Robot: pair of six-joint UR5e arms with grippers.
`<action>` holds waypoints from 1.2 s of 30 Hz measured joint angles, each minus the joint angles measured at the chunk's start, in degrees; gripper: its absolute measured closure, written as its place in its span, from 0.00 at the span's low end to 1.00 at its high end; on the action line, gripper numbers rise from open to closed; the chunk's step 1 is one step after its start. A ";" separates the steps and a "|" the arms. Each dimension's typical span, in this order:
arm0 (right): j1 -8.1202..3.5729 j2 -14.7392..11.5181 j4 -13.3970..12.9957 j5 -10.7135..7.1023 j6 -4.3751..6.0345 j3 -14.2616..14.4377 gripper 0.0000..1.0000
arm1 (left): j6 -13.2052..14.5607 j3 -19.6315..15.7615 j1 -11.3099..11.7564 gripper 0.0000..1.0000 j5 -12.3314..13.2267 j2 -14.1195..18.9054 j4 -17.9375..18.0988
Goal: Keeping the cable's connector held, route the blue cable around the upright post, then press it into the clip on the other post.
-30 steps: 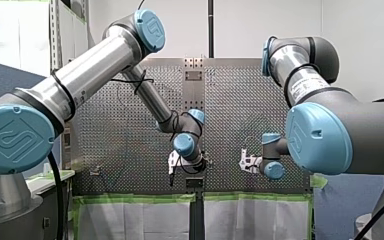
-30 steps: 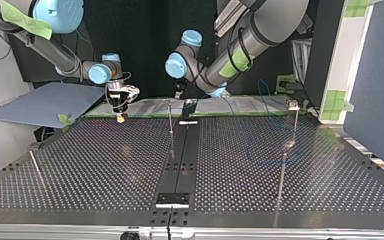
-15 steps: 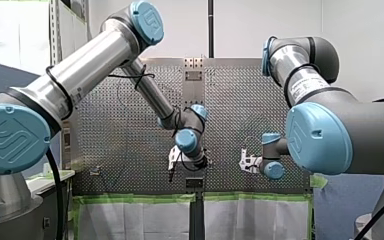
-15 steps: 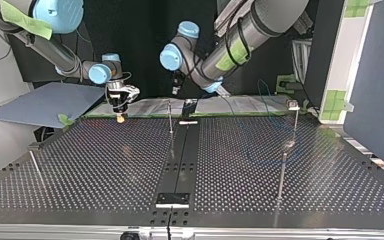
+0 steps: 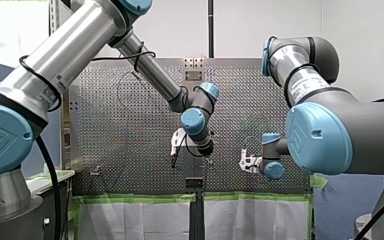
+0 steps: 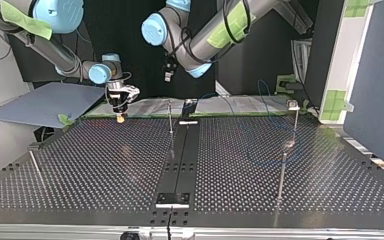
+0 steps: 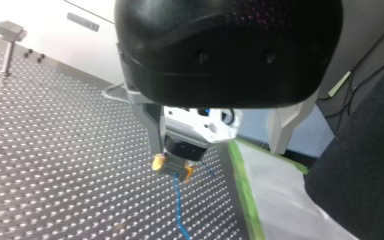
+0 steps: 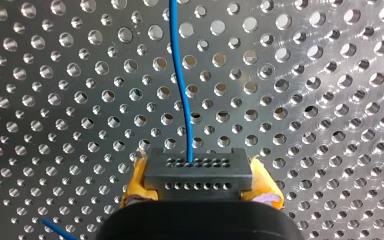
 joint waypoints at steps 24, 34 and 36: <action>0.48 0.13 -0.01 0.04 0.16 0.01 1.00 | -9.51 -10.35 9.75 0.00 7.13 13.89 3.28; 0.51 0.16 -0.03 -0.01 0.16 0.00 1.00 | -6.58 -16.61 16.03 0.00 13.42 20.17 4.95; 0.52 0.16 -0.03 0.00 0.16 -0.01 1.00 | -5.53 -17.32 17.09 0.00 14.15 21.23 4.50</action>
